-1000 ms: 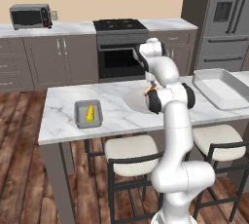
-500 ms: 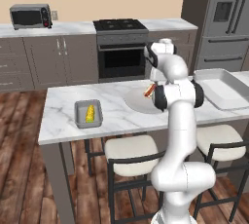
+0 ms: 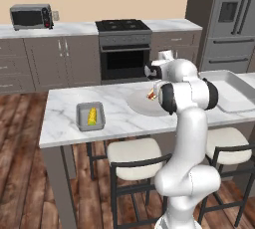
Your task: Place one cooked food and one vegetable from the large plate to each tupperware container.
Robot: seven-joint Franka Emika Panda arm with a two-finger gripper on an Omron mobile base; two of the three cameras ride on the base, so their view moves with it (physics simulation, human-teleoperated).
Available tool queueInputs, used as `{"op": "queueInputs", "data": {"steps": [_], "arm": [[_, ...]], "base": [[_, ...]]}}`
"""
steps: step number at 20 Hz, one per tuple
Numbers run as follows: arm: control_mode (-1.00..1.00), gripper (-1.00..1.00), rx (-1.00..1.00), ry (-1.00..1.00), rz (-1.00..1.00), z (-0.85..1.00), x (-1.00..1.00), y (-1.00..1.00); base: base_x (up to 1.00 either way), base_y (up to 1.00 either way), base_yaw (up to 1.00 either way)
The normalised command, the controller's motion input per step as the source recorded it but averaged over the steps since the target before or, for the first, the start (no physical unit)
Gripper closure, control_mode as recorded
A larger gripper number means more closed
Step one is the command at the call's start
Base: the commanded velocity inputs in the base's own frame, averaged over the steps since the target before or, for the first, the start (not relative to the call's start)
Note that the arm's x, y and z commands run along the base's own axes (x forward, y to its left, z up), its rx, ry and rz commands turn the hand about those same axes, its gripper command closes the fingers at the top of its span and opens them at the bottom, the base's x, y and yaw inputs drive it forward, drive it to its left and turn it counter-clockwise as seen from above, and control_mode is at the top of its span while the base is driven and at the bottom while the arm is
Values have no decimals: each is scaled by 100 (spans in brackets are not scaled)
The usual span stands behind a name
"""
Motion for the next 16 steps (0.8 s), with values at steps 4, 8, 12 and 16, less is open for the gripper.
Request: {"op": "queueInputs", "data": {"steps": [4,8,12,16], "arm": [[-100,-100,5,7,-1,-10,73,-44],[-100,-100,13,18,-4,0,52,-41],[-100,-100,6,7,-2,-14,10,-5],[-100,-100,0,2,0,-26,-2,7]], "base": [[0,0,0],[0,0,0],[0,0,0],[0,0,0]]}}
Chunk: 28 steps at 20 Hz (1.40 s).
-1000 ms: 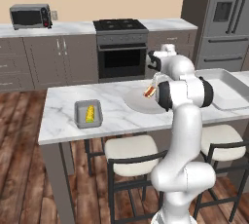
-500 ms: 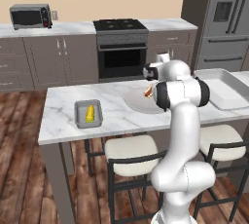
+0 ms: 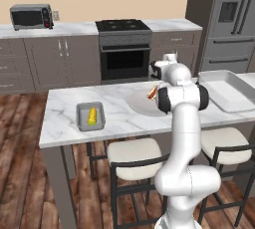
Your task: Place one cooked food and one vegetable from the large plate to each tupperware container.
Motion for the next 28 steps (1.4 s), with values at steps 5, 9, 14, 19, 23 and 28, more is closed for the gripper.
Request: {"op": "queueInputs", "data": {"steps": [5,9,14,19,23,28], "arm": [[-100,-100,0,-1,0,-25,-2,10],[-100,-100,0,-1,0,-28,-2,0],[-100,-100,0,0,0,-27,0,0],[-100,-100,0,0,0,-24,0,0],[-100,-100,0,0,0,-29,0,0],[-100,-100,0,-1,0,-17,0,0]], "base": [[0,0,0],[0,0,0],[0,0,0],[0,0,0],[0,0,0],[0,0,0]]}}
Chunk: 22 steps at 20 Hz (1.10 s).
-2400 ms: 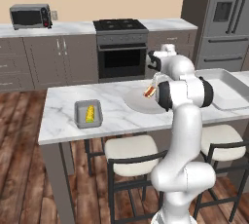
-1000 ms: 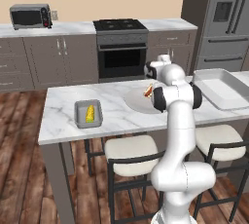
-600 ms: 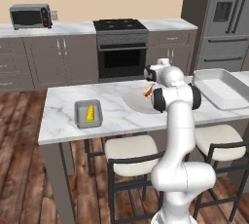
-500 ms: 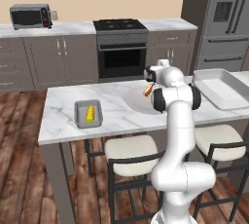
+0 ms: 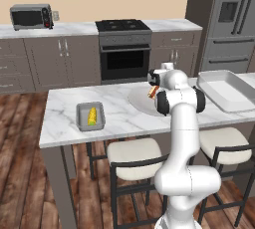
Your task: Place one cooked food and one vegetable from the large plate to each tupperware container.
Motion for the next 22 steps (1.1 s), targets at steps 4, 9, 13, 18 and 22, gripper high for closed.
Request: {"op": "queueInputs", "data": {"steps": [4,9,13,18,22], "arm": [[-100,100,0,0,0,-3,0,0],[-100,100,-3,0,-2,8,-6,9],[-100,100,0,-13,-27,65,-57,51],[-100,100,0,-7,-40,59,-58,82],[-100,100,0,-7,-48,13,-65,95]], "base": [[0,0,0],[0,0,0],[0,0,0],[0,0,0],[0,0,0]]}}
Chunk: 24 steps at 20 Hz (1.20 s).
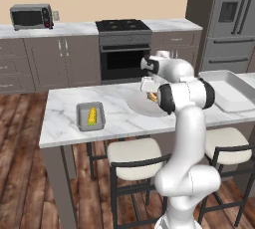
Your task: Place one cooked food and one vegetable from the large plate to each tupperware container.
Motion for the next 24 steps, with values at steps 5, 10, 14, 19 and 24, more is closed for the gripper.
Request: {"op": "queueInputs", "data": {"steps": [5,10,14,19,24], "arm": [[-100,100,-16,-1,-34,49,-47,100],[-100,100,-23,3,-29,60,-17,100],[-100,100,-8,-6,-14,-4,-2,99],[-100,100,0,-2,-3,-20,-11,84],[-100,100,1,1,10,-1,-10,18]], "base": [[0,0,0],[0,0,0],[0,0,0],[0,0,0],[0,0,0]]}}
